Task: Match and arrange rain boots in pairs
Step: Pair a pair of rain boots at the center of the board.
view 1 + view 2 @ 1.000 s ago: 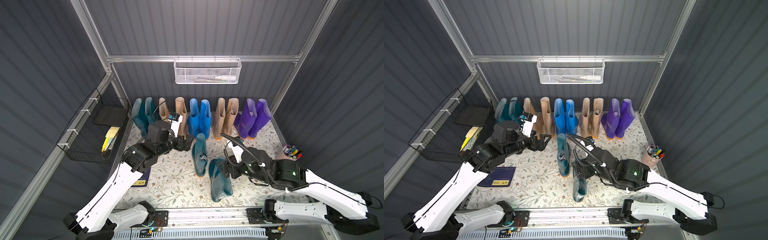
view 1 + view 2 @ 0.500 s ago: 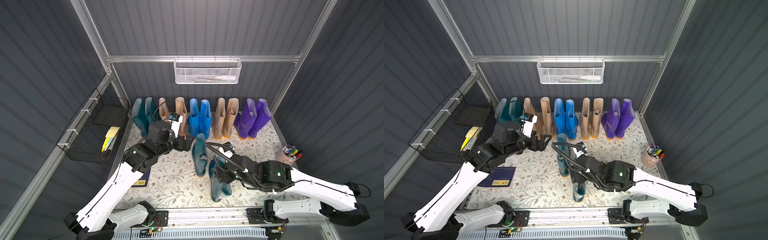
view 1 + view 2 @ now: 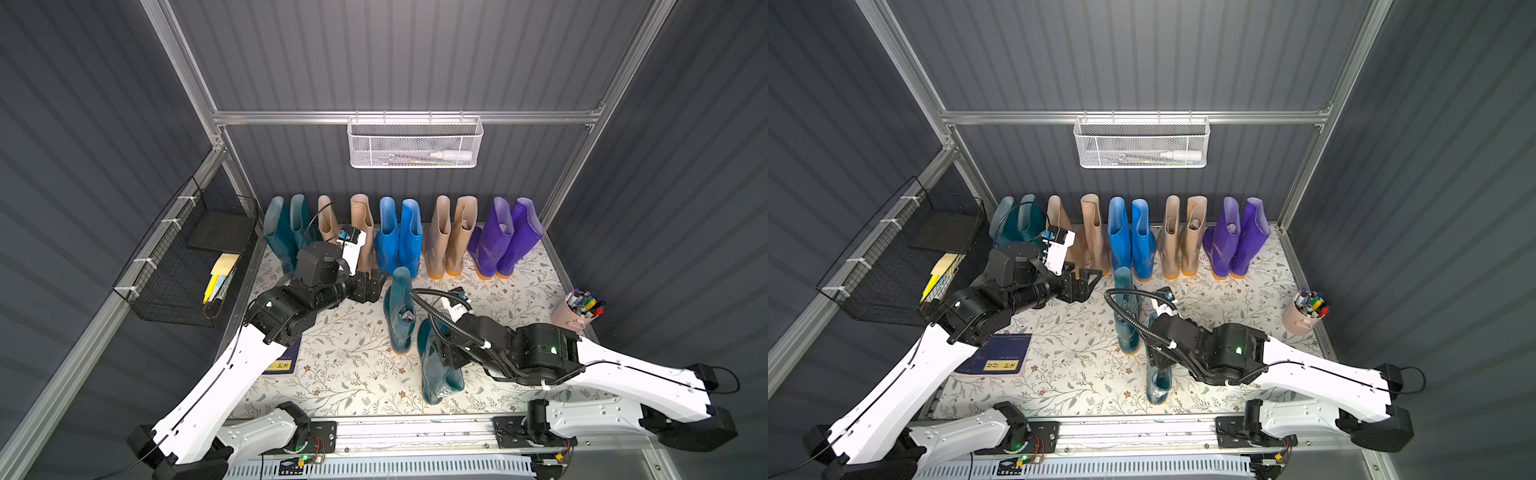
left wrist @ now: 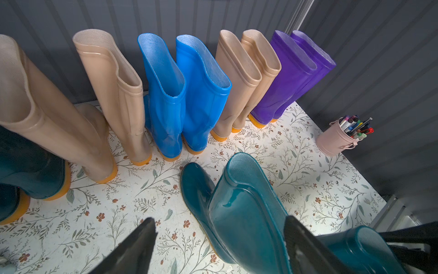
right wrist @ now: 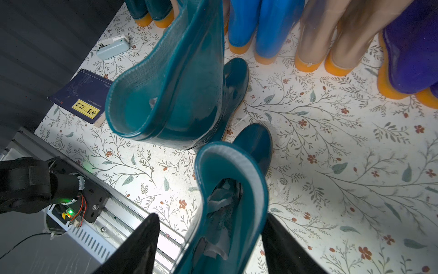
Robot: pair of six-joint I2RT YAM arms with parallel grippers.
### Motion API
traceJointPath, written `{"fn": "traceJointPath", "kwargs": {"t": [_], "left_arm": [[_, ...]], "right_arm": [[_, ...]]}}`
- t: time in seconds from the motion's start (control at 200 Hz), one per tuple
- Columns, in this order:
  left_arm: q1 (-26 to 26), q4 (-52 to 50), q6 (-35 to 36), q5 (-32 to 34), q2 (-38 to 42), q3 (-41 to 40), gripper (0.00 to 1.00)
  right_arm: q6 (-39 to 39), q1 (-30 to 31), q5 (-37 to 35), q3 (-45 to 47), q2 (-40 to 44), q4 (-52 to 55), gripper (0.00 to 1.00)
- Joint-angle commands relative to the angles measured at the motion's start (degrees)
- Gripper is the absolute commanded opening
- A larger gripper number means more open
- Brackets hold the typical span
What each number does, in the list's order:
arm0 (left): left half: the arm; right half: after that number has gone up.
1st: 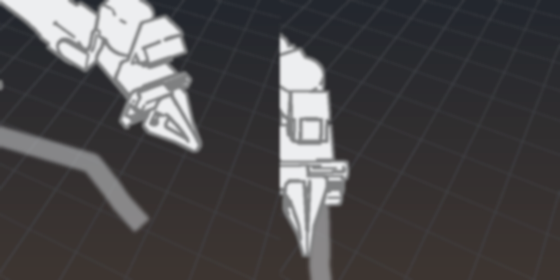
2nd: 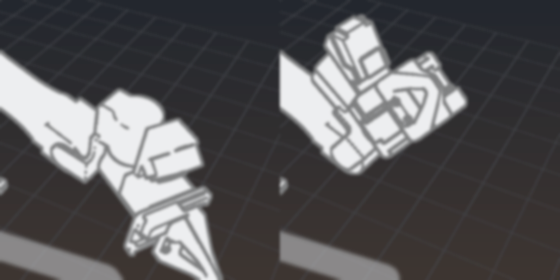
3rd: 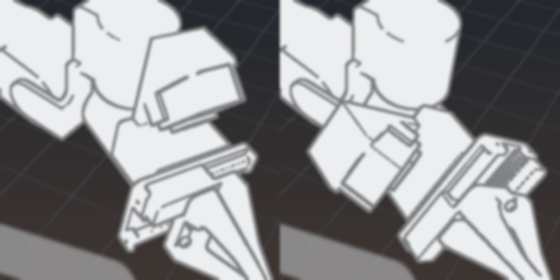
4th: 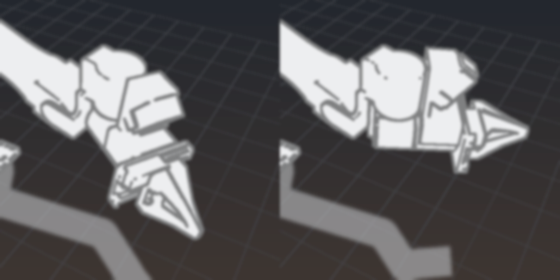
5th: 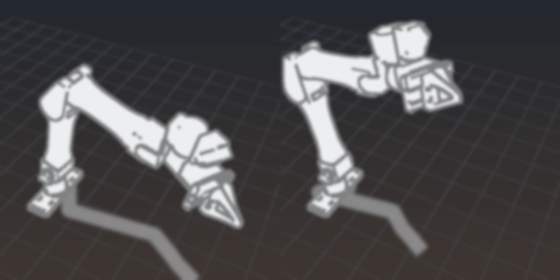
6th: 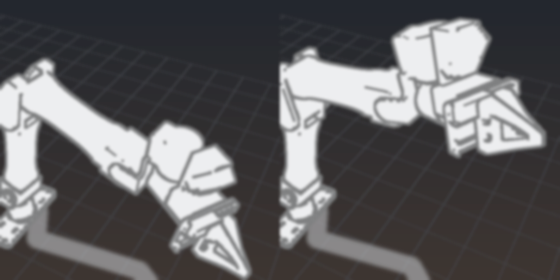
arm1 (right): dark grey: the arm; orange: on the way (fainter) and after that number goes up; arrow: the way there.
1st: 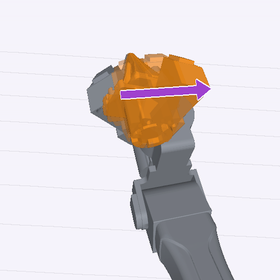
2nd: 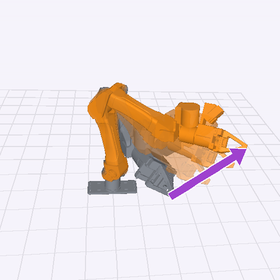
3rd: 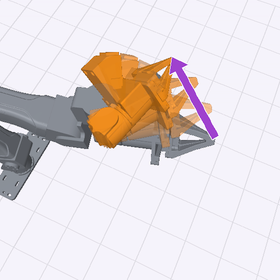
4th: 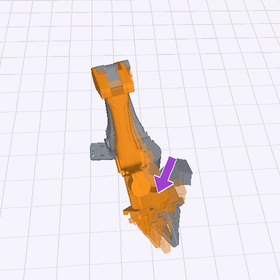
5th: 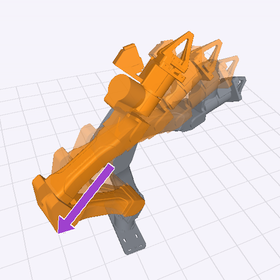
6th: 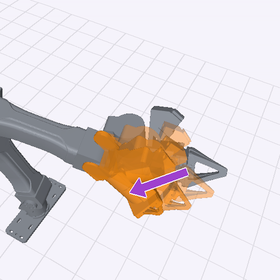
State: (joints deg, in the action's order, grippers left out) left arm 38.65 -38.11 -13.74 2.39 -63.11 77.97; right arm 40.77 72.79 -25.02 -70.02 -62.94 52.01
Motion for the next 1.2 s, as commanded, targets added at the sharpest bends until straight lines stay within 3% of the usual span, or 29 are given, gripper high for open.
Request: {"fn": "traceJointPath", "kwargs": {"t": [0.0,0.06,0.16,0.38,0.77,1.196], "left_arm": [[0.1,-0.4,0.4,-0.6,0.2,0.1,0.87],[0.1,-0.4,0.6,-0.4,0.3,0.1,0.87],[0.1,-0.8,0.8,-0.4,0.0,0.7,0.88],[0.1,-2.0,1.3,0.4,-0.4,1.8,0.88],[0.1,-1.7,0.9,1.4,-0.7,1.3,0.88],[0.1,-2.9,1.6,3.6,-2.0,1.1,0.88]], "right_arm": [[0.5,0.2,-1.0,0.5,-0.4,-0.5,0.59],[0.5,0.2,-1.2,0.8,-0.5,-0.9,0.44],[-0.5,0.0,-1.6,1.9,0.3,-2.5,0.26],[-3.7,-1.9,-2.1,1.7,1.8,-3.2,0.00],[-12.9,-9.4,0.2,-0.4,3.7,-4.8,0.00],[-21.1,-19.5,8.0,0.2,0.9,-12.9,0.00]]}}
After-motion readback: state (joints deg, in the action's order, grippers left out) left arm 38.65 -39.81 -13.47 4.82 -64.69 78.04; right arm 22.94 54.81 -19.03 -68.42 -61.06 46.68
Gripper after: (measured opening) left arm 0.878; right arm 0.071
